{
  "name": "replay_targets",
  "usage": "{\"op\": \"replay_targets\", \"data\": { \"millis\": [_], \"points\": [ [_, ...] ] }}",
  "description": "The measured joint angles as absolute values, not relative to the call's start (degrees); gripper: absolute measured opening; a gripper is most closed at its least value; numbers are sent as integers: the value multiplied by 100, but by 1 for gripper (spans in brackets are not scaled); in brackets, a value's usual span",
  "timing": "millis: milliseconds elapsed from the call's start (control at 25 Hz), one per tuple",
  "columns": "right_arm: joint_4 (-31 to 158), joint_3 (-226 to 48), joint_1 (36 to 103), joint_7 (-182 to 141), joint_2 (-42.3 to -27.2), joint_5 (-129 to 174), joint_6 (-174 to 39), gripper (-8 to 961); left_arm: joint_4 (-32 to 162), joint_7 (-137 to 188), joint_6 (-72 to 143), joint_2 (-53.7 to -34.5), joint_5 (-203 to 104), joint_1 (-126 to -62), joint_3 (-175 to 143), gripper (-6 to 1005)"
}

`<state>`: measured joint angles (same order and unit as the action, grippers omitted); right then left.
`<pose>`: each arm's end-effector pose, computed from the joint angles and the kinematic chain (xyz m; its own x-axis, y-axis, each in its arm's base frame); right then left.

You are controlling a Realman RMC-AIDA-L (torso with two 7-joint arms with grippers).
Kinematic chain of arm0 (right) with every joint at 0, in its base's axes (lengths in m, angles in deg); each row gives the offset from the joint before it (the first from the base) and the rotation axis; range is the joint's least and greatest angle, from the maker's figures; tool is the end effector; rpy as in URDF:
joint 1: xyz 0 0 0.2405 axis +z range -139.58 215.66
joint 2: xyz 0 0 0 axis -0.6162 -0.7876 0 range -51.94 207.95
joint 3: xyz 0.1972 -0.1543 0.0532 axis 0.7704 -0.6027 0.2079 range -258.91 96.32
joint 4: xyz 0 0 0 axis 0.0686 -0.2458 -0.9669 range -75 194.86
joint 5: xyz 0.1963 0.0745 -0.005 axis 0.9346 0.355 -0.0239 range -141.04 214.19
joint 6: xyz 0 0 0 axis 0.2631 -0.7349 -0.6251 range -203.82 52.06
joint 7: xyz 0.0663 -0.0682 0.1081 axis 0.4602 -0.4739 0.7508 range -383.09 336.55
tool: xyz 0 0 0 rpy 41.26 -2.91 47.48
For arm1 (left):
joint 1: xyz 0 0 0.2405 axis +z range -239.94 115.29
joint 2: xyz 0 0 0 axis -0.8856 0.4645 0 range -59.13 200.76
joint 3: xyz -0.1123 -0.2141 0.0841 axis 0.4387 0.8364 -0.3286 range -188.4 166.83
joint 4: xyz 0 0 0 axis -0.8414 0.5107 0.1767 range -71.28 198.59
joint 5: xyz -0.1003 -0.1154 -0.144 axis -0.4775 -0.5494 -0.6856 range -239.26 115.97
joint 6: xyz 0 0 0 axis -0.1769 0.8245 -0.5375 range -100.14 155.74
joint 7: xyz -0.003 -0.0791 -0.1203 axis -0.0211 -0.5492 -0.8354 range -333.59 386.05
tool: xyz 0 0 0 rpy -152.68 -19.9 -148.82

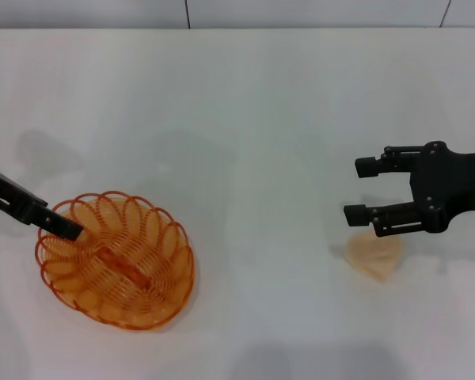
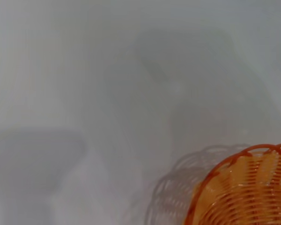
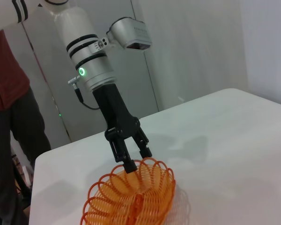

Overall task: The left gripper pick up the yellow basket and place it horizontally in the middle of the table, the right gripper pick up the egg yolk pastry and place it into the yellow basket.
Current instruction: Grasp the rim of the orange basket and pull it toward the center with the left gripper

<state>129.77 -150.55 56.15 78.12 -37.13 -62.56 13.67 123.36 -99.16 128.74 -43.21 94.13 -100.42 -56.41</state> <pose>0.2039 0.3070 0.0325 0.8753 -0.2818 -0.3929 -0.3401 -0.9365 -0.0860 -0.2718 0.3489 0.0747 0.5922 0.7897 -0.1602 0.7238 -0.6087 -0.3251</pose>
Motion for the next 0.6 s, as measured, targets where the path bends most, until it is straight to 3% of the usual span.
{"op": "replay_targets", "data": {
  "millis": [600],
  "points": [
    [12975,-15047,5590,7816,-3713,-6256,1372,770,12190,-10165,12461,-4399,9462,-10048,-5901,834]
  ]
}}
